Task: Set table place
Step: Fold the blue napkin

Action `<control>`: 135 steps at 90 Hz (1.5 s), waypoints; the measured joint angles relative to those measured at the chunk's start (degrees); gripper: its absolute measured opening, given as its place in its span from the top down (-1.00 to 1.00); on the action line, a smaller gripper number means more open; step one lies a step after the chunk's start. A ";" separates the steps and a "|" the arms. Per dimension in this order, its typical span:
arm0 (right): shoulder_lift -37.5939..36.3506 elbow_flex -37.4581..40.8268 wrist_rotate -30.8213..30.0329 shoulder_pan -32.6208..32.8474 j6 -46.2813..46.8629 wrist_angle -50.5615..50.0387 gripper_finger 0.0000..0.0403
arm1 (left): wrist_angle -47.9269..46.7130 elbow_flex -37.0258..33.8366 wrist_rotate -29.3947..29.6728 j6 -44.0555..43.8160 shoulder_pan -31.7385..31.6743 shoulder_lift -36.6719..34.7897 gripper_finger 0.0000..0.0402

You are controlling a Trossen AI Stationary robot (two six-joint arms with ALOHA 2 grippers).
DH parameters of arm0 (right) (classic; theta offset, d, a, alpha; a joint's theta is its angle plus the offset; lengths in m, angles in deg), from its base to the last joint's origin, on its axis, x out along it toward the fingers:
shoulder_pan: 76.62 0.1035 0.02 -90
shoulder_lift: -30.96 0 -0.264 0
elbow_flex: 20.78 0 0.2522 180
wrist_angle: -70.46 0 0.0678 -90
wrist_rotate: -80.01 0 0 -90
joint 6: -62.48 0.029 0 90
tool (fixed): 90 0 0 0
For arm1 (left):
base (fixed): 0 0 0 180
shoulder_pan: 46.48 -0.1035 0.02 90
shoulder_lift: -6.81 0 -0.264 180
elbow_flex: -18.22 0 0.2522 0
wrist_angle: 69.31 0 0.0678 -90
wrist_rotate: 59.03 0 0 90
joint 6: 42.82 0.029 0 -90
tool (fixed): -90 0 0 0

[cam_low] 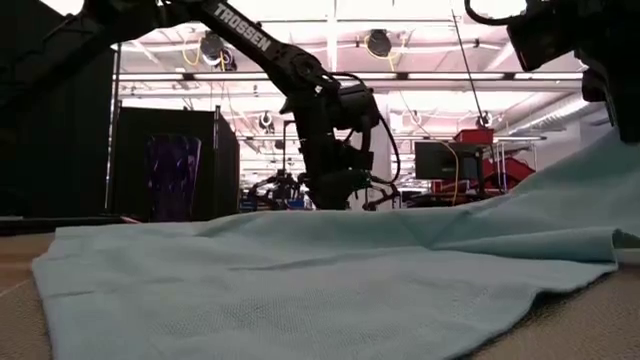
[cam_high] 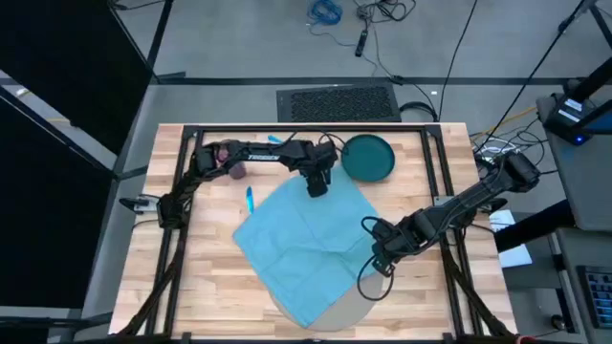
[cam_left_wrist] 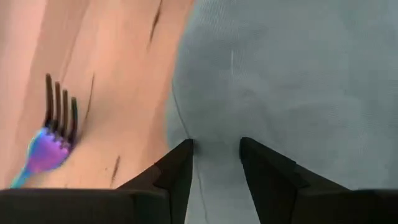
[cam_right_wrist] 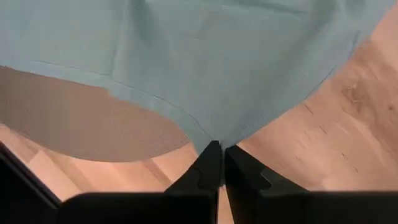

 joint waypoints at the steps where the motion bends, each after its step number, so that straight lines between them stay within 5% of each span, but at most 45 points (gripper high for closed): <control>1: 0.00 -0.12 0.00 0.00 -0.09 -0.03 1.00 | -0.11 0.00 -0.01 -0.20 0.05 0.00 0.39; 34: -0.02 -5.07 -3.34 0.02 -2.14 -3.58 1.00 | 0.29 -0.02 0.43 -0.14 0.51 0.00 0.98; 64: -0.02 -5.11 -3.60 0.02 -2.15 -4.74 1.00 | -3.81 6.60 2.76 2.93 2.51 -0.07 1.00; 85: -0.02 -5.09 -5.42 0.02 -2.97 -4.27 1.00 | -15.45 11.96 5.17 4.12 2.89 -0.20 1.00; 110: -0.02 -7.48 -12.24 0.68 -9.05 2.08 1.00 | -26.93 11.85 6.50 4.10 2.86 -1.09 1.00; 135: 0.00 -7.95 -12.60 0.82 -16.19 14.31 1.00 | -30.83 11.60 2.70 1.29 2.80 -10.22 1.00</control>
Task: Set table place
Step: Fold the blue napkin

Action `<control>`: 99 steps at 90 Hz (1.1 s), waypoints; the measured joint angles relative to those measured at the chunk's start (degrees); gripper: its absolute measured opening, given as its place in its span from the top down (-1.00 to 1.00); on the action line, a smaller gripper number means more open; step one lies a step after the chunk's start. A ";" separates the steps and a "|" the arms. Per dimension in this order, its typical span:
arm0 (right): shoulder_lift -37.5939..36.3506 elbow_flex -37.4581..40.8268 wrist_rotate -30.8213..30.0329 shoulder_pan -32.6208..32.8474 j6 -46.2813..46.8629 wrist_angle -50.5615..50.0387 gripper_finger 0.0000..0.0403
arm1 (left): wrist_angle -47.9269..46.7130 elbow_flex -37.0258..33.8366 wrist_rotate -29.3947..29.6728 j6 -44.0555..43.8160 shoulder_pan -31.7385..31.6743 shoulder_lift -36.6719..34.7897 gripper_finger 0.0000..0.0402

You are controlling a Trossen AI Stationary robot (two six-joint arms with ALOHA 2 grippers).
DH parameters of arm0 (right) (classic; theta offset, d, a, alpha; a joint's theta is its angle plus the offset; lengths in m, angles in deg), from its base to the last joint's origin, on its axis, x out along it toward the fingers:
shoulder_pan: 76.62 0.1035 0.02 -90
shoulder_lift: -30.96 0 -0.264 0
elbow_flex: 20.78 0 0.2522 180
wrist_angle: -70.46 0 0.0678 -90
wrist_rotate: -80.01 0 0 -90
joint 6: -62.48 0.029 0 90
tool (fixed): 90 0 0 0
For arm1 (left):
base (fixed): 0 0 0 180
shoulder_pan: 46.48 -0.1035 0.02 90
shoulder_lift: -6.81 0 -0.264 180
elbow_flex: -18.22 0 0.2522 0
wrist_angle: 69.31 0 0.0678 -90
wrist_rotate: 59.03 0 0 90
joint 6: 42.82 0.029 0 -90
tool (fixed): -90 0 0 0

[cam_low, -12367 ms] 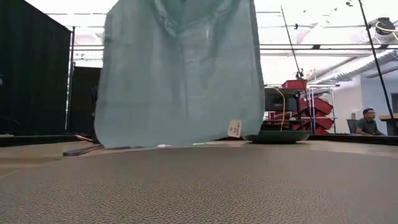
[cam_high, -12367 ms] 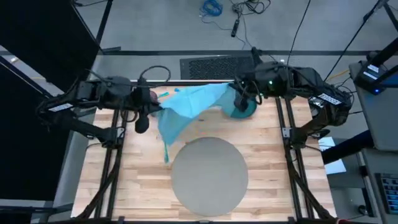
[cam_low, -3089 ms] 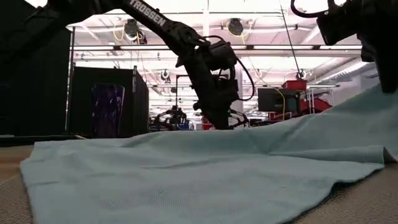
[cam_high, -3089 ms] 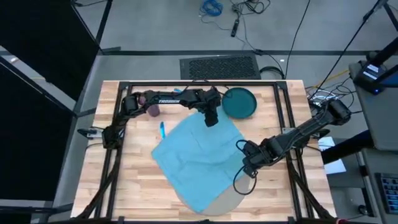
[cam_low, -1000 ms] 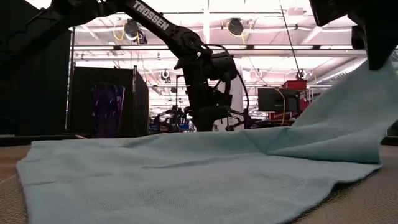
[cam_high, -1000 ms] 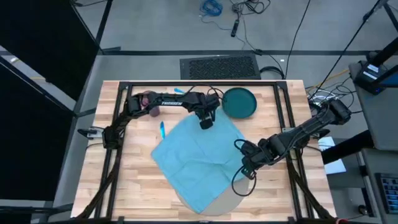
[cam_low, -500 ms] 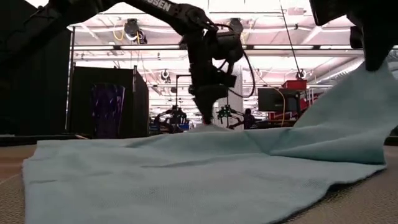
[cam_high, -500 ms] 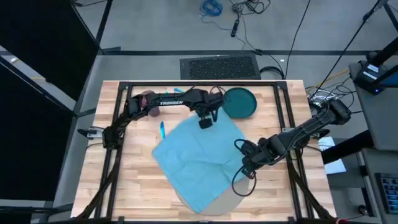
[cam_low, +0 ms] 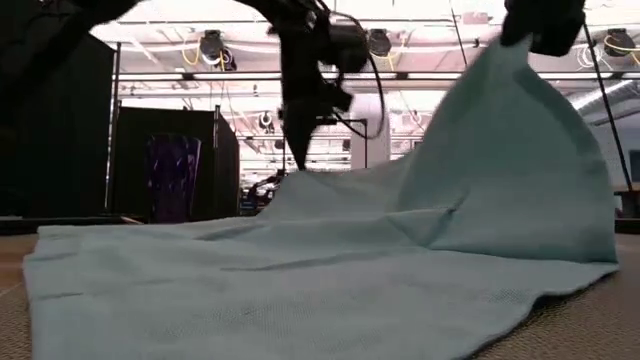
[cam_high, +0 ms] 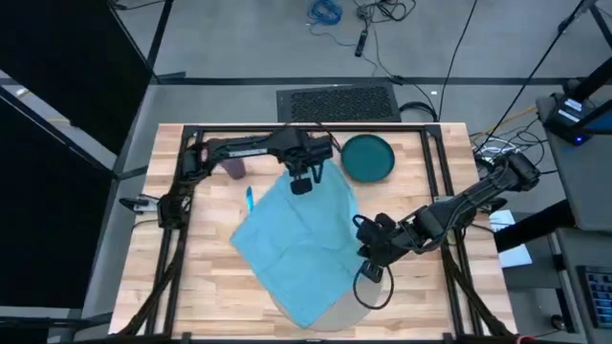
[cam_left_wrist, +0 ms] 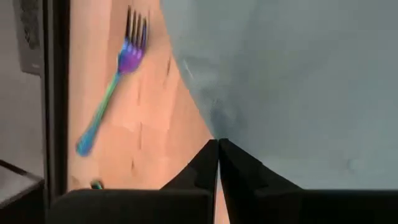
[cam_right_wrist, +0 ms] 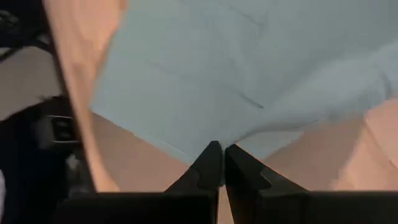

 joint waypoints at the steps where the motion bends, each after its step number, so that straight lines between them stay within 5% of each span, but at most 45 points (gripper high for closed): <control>1: 0.00 0.00 -0.01 0.02 -0.09 0.25 1.00 | -0.05 -0.09 -0.31 -0.23 0.00 -0.50 1.00; 15: 1.07 -0.04 -0.60 0.68 -0.55 4.04 1.00 | -2.06 -4.14 -1.40 -3.46 0.63 -5.70 1.00; 60: 12.22 -0.02 6.45 4.14 -0.18 24.62 1.00 | 9.46 -36.22 1.64 -13.01 8.34 -19.55 1.00; 99: 24.14 0.02 12.80 4.29 3.70 43.31 1.00 | 14.64 -45.91 0.54 -18.97 12.35 -28.19 1.00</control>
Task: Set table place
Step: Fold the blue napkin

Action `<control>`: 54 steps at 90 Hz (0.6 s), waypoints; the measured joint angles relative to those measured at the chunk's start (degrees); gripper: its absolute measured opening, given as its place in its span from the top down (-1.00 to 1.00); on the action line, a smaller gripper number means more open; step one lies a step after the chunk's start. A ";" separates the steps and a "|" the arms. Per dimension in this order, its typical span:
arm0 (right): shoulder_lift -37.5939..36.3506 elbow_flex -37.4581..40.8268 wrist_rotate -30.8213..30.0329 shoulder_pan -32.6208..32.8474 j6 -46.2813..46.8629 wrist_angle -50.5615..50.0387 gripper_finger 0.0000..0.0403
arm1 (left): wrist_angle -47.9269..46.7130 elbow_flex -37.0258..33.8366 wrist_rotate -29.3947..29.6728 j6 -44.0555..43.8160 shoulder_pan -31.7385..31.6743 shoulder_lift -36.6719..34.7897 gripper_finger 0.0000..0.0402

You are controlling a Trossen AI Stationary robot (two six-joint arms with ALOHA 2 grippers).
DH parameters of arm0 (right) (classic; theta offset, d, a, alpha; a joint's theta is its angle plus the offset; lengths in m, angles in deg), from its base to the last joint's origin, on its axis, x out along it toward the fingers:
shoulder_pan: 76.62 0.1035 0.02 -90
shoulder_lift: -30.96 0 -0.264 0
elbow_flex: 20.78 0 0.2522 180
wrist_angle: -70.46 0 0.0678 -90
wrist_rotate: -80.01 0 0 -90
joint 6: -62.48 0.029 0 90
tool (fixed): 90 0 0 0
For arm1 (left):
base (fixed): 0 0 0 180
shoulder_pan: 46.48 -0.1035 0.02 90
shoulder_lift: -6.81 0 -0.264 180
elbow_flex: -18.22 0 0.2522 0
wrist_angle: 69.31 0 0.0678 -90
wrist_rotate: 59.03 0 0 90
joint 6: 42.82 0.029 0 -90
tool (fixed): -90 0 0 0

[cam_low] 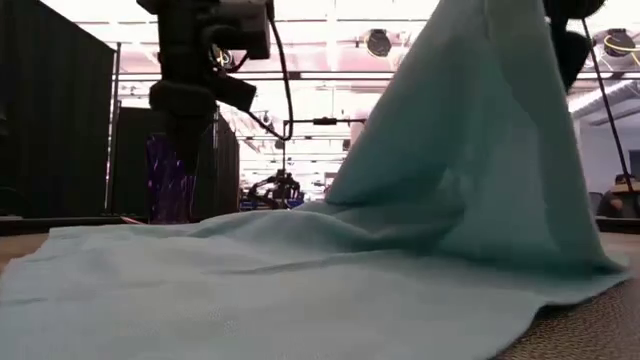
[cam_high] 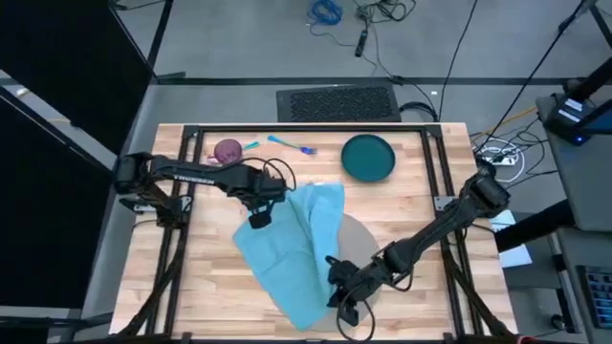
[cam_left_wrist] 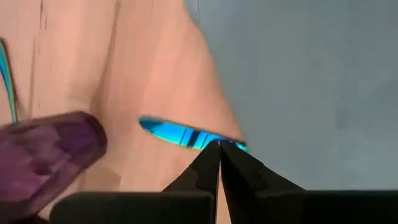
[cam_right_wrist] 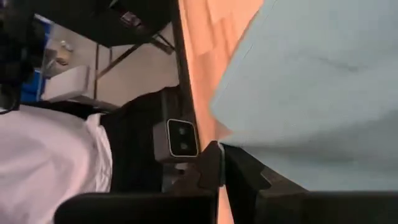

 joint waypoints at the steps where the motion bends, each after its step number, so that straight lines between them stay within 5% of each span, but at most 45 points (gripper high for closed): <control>1: 0.29 0.00 0.07 0.00 0.15 0.39 1.00 | 0.19 -0.06 0.00 0.01 0.09 -0.03 1.00; 31: 5.11 0.00 2.77 -0.02 1.92 7.95 0.98 | 21.08 -0.16 -7.84 8.60 -1.31 -0.16 1.00; 54: 4.02 0.00 2.57 -1.21 1.87 7.59 0.67 | 32.04 -0.12 -7.41 8.13 -2.85 -0.16 1.00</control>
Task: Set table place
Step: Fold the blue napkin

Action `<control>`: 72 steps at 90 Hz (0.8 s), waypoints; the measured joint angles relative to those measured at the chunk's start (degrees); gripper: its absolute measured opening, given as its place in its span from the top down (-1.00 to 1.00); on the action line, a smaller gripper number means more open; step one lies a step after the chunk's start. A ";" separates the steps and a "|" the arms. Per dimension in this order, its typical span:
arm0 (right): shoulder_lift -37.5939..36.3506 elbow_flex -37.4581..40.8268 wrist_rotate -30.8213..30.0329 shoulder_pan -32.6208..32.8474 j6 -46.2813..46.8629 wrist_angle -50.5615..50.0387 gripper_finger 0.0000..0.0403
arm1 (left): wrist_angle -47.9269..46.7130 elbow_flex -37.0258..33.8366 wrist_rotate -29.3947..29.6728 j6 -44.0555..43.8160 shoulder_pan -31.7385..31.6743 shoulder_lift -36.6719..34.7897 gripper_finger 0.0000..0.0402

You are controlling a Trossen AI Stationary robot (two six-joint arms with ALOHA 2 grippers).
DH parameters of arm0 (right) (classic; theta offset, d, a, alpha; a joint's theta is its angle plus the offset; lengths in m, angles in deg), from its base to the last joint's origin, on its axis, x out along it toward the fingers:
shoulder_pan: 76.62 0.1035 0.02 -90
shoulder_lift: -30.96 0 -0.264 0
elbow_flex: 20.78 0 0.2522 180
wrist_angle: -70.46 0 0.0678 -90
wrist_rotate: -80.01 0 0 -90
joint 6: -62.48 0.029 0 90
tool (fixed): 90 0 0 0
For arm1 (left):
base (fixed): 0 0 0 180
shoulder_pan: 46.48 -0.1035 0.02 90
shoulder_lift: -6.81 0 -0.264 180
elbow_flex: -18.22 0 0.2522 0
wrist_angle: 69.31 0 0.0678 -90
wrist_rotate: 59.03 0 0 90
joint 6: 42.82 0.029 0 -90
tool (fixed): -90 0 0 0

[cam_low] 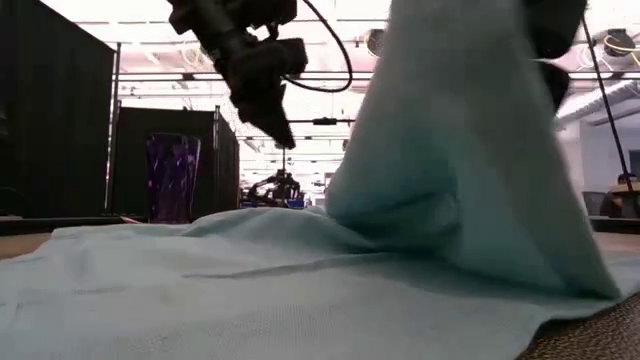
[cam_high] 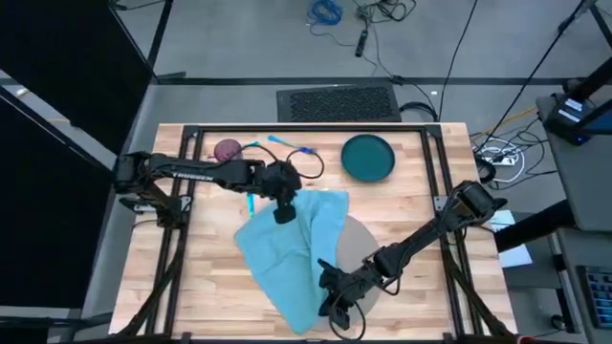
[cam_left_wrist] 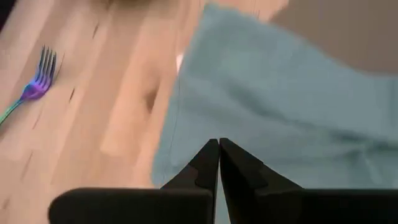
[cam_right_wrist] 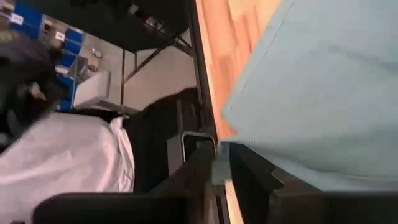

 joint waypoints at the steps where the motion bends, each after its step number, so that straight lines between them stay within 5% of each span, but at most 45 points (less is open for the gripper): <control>1: 0.01 0.00 0.00 0.01 0.00 -0.05 0.65 | 0.07 0.03 -0.02 -0.81 0.01 0.00 1.00; 23: -0.47 0.00 0.46 -0.44 4.00 0.90 0.20 | -0.35 0.51 -0.07 -1.47 -1.52 0.05 1.00; 39: -6.78 0.00 -2.29 -1.81 -1.90 -6.37 0.09 | -0.39 5.16 -4.93 2.96 -4.69 2.18 1.00; 58: -24.48 0.00 -20.75 0.77 -5.31 -37.76 0.14 | -2.25 12.40 -13.42 3.47 -6.56 7.09 1.00; 72: -37.29 0.00 -38.67 7.20 1.74 -56.18 0.18 | -2.77 18.57 -14.27 3.43 -5.00 15.17 1.00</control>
